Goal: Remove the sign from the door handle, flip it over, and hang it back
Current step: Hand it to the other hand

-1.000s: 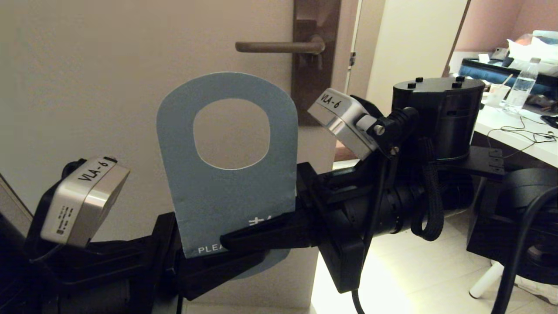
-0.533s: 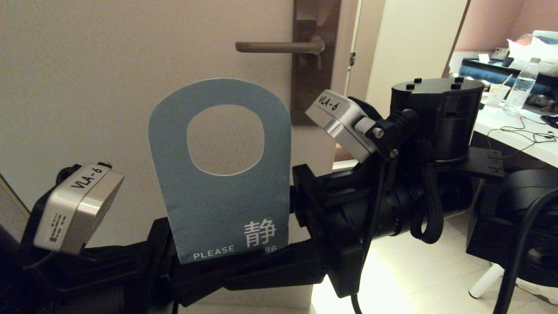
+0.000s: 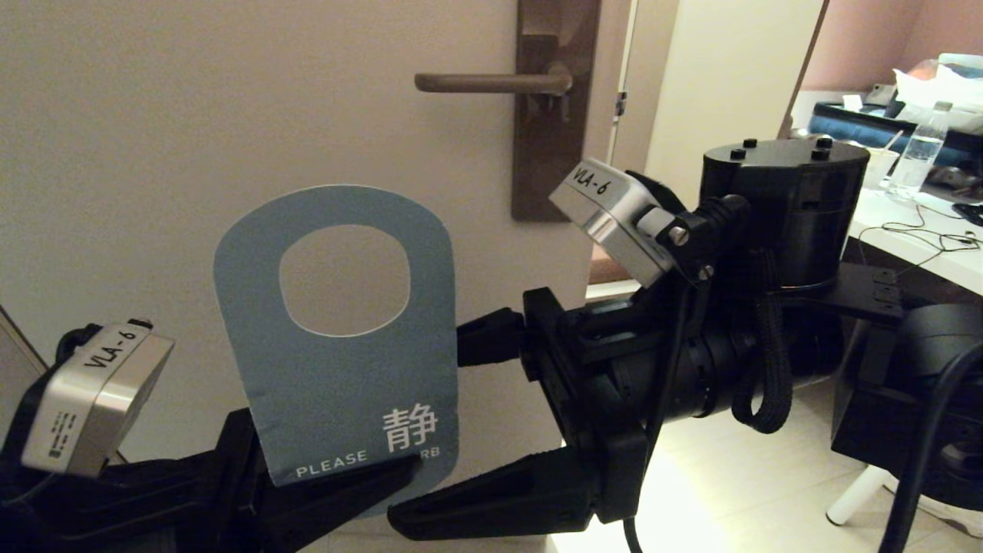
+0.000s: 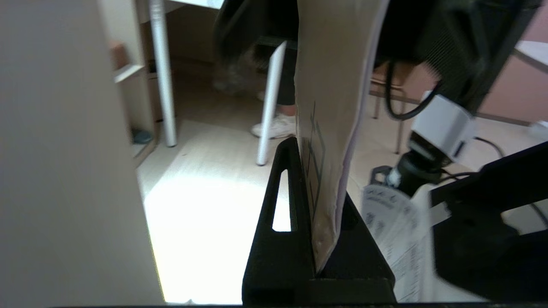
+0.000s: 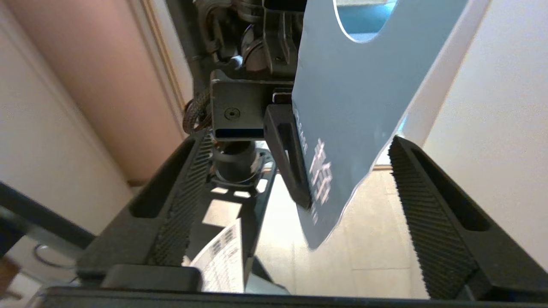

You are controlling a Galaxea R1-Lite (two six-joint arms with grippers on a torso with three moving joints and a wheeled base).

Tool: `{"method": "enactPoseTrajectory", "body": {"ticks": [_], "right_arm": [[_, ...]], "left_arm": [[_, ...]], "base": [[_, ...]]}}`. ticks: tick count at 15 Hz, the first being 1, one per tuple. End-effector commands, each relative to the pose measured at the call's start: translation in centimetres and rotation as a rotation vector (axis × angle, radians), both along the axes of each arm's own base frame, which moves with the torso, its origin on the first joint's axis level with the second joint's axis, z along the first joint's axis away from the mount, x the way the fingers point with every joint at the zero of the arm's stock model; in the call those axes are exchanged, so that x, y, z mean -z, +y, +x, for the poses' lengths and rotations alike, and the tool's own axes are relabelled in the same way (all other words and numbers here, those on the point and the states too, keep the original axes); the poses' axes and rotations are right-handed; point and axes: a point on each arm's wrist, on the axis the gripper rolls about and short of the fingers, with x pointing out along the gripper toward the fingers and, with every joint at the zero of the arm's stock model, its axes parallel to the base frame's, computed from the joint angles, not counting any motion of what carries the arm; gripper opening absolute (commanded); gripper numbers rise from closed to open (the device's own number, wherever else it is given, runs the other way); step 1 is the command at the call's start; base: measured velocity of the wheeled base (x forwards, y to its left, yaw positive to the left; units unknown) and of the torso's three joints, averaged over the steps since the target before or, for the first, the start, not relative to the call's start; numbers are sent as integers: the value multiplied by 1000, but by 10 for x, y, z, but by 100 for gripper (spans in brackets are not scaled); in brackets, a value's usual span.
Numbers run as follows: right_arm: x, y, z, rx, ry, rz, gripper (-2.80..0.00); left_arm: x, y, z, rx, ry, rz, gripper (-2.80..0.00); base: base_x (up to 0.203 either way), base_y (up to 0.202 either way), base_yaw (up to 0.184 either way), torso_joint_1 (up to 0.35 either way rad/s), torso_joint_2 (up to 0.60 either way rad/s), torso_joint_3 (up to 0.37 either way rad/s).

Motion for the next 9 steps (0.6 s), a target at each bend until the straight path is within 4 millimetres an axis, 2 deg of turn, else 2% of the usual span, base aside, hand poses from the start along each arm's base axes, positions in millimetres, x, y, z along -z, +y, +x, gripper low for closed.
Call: {"method": "enactPoseTrajectory", "body": {"ticks": [1, 5, 8, 9], "right_arm": [[-1, -1, -1, 12, -13, 12, 0], [-3, -11, 7, 65, -24, 17, 0], [-1, -36, 14, 139, -18, 9, 0], [0, -47, 15, 165, -20, 6, -280]], "left_arm": [[2, 7, -1, -31, -3, -2, -280], [5, 17, 5, -104, 2, 5, -280], [4, 30, 14, -206, -1, 2, -280], [3, 34, 16, -241, -2, 0, -280]], "base": [[0, 0, 0, 0, 0, 0], [0, 0, 0, 0, 0, 0], [0, 0, 0, 0, 0, 0], [0, 0, 0, 0, 0, 0]]}}
